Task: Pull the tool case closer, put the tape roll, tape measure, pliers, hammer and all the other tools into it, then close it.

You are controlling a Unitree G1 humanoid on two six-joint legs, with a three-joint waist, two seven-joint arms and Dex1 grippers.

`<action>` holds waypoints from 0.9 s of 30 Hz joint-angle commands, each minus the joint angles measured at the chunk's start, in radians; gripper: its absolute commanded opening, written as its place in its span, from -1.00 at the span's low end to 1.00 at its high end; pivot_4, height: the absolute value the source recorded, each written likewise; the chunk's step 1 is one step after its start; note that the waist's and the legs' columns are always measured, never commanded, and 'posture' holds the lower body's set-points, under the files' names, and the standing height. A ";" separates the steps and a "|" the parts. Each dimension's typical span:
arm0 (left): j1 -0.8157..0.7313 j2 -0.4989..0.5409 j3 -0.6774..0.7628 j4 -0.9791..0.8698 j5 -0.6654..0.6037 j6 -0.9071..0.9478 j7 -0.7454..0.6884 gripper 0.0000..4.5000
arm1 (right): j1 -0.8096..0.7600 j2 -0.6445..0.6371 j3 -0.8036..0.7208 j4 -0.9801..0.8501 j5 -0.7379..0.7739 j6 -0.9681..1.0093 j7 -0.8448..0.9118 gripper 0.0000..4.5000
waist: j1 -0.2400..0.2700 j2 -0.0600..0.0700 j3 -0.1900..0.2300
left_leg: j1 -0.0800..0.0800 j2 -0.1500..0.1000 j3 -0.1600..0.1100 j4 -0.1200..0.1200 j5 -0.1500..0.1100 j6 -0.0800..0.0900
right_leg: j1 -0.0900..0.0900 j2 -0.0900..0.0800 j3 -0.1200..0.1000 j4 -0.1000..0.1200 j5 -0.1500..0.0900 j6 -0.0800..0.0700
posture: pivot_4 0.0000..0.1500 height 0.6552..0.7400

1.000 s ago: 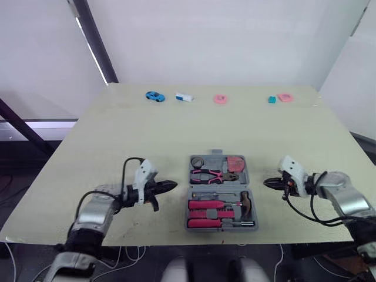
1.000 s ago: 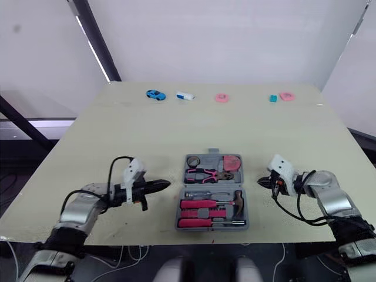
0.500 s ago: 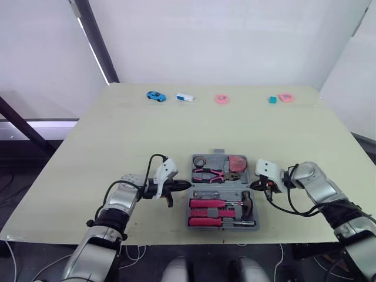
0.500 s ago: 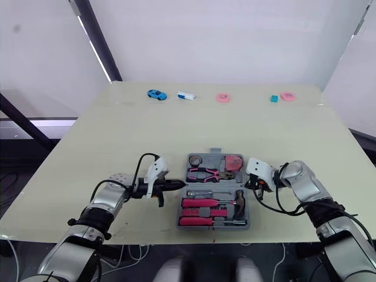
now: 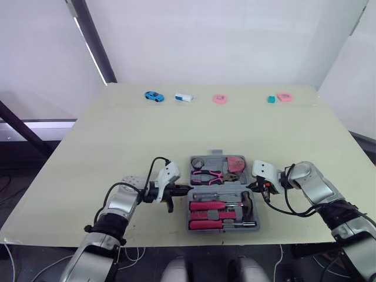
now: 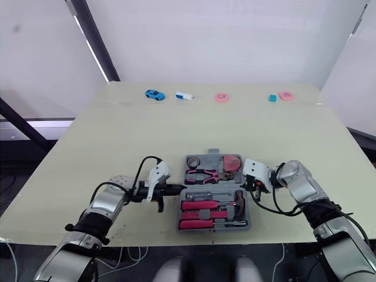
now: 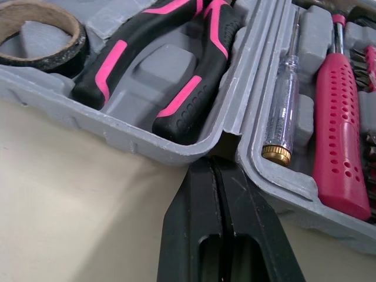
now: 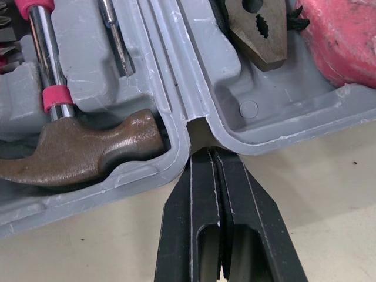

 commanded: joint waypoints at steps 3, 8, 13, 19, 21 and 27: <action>0.034 -0.006 -0.027 -0.096 -0.014 0.018 -0.020 -1.00 | 0.026 0.010 0.014 -0.090 0.019 0.009 0.027 -0.99 | 0.000 0.000 0.000 | 0.000 0.000 0.000 0.000 0.000 0.000 | 0.000 0.000 0.000 0.000 0.000 0.000 | 1.00 1.00; 0.072 0.007 -0.023 -0.126 -0.011 0.027 -0.013 -1.00 | 0.057 0.002 0.013 -0.141 0.025 0.033 0.027 -0.99 | 0.000 0.000 0.000 | 0.000 0.000 0.000 0.000 0.000 0.000 | 0.000 0.000 0.000 0.000 0.000 0.000 | 1.00 1.00; 0.097 0.016 -0.022 -0.145 -0.008 0.029 -0.009 -1.00 | 0.080 -0.006 0.009 -0.157 0.022 0.040 0.023 -0.99 | -0.001 0.000 0.000 | 0.000 0.000 0.000 0.000 0.000 0.000 | 0.000 0.000 0.000 0.000 0.000 0.000 | 1.00 1.00; 0.105 0.021 -0.017 -0.141 -0.004 0.027 -0.001 -1.00 | 0.089 -0.005 0.009 -0.171 0.023 0.050 0.021 -0.99 | 0.000 0.000 0.000 | 0.000 0.000 0.000 0.000 0.000 0.000 | 0.000 0.000 0.000 0.000 0.000 0.000 | 1.00 1.00; 0.109 0.024 -0.015 -0.143 -0.004 0.026 -0.002 -1.00 | 0.094 -0.002 0.011 -0.179 0.025 0.055 0.021 -0.99 | -0.001 0.000 0.000 | 0.000 0.000 0.000 0.000 0.000 0.000 | 0.000 0.000 0.000 0.000 0.000 0.000 | 1.00 1.00; 0.141 0.043 -0.008 -0.168 -0.007 0.028 -0.002 -1.00 | 0.105 0.001 0.011 -0.195 0.026 0.069 0.018 -0.99 | -0.003 0.000 0.000 | 0.000 0.000 0.000 0.000 0.000 0.000 | 0.000 0.000 0.000 0.000 0.000 0.000 | 1.00 1.00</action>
